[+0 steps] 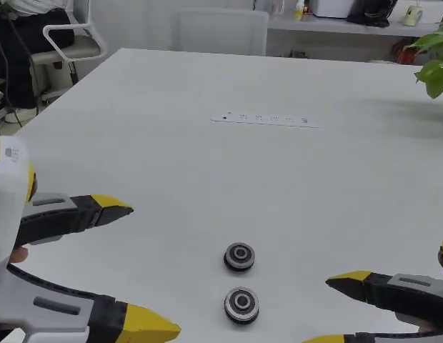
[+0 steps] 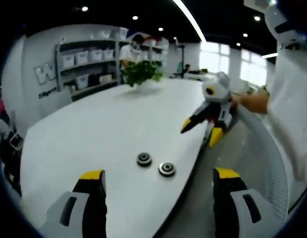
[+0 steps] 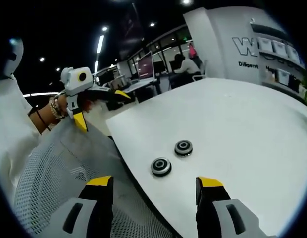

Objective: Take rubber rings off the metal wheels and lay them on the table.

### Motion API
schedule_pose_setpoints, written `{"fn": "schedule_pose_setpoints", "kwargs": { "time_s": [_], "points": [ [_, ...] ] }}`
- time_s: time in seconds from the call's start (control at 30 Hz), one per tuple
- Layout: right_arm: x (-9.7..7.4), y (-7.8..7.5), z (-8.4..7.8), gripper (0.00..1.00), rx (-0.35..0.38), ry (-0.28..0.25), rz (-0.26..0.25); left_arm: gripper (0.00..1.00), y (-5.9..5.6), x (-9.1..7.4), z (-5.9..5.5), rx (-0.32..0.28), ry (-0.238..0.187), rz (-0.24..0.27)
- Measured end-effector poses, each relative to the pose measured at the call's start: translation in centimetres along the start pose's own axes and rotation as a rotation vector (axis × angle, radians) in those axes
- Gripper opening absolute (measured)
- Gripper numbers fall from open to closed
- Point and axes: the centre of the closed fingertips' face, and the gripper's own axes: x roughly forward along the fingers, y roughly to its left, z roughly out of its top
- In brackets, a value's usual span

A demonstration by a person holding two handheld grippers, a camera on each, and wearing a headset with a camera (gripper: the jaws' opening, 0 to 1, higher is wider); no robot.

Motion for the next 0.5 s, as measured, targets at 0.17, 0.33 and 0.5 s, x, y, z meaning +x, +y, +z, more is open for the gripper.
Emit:
{"fn": "schedule_pose_setpoints", "kwargs": {
  "time_s": [0.17,0.33,0.5],
  "points": [
    [-0.1,-0.2,-0.3,0.65,-0.030,0.016,0.009,0.90,-0.7,0.7,0.5,0.005,-0.006,0.000],
    [-0.2,-0.1,-0.5,0.66,-0.032,0.021,0.041,0.89,-1.4,1.1,0.9,0.013,-0.006,0.004],
    [-0.2,-0.1,-0.9,0.65,-0.060,0.034,0.055,0.88,-1.9,1.4,1.6,0.011,-0.034,-0.002]
  ]
}}
